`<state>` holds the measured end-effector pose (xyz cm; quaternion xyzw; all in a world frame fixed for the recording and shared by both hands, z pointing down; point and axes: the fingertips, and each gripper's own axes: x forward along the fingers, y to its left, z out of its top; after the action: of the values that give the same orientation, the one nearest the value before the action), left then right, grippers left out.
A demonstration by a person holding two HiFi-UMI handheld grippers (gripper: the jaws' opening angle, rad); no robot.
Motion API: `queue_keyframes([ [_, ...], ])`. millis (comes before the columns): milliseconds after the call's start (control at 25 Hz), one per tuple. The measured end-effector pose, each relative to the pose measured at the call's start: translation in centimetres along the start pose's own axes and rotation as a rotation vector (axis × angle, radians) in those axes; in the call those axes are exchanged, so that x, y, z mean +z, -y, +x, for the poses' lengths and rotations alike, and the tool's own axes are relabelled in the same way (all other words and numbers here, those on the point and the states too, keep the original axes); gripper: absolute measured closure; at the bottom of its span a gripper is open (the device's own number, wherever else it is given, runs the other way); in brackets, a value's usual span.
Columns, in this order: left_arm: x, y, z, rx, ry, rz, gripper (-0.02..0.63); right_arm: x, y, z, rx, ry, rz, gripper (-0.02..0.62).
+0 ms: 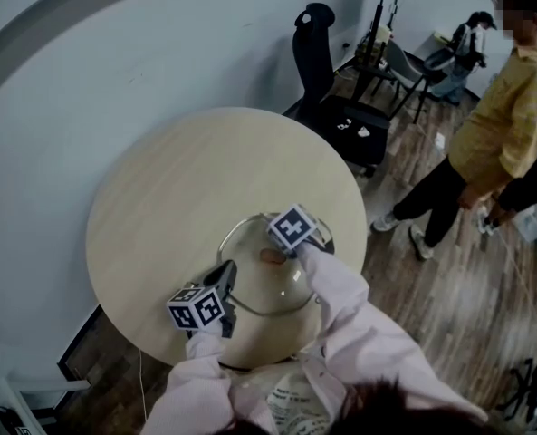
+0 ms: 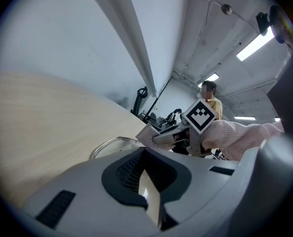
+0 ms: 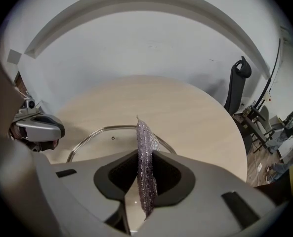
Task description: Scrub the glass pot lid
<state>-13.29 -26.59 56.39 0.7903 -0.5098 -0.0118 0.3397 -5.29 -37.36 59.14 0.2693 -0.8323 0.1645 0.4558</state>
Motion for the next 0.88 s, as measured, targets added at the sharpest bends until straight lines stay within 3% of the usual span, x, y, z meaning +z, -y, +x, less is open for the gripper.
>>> queue_keyframes([
  [320, -0.3, 0.0, -0.5, 0.0, 0.0, 0.004, 0.607, -0.2, 1.0, -0.3, -0.113, -0.052, -0.064, 0.508],
  [880, -0.8, -0.6, -2.2, 0.028, 0.009, -0.005, 0.607, 0.6, -1.8, 0.1, -0.093, -0.08, -0.145, 0.508],
])
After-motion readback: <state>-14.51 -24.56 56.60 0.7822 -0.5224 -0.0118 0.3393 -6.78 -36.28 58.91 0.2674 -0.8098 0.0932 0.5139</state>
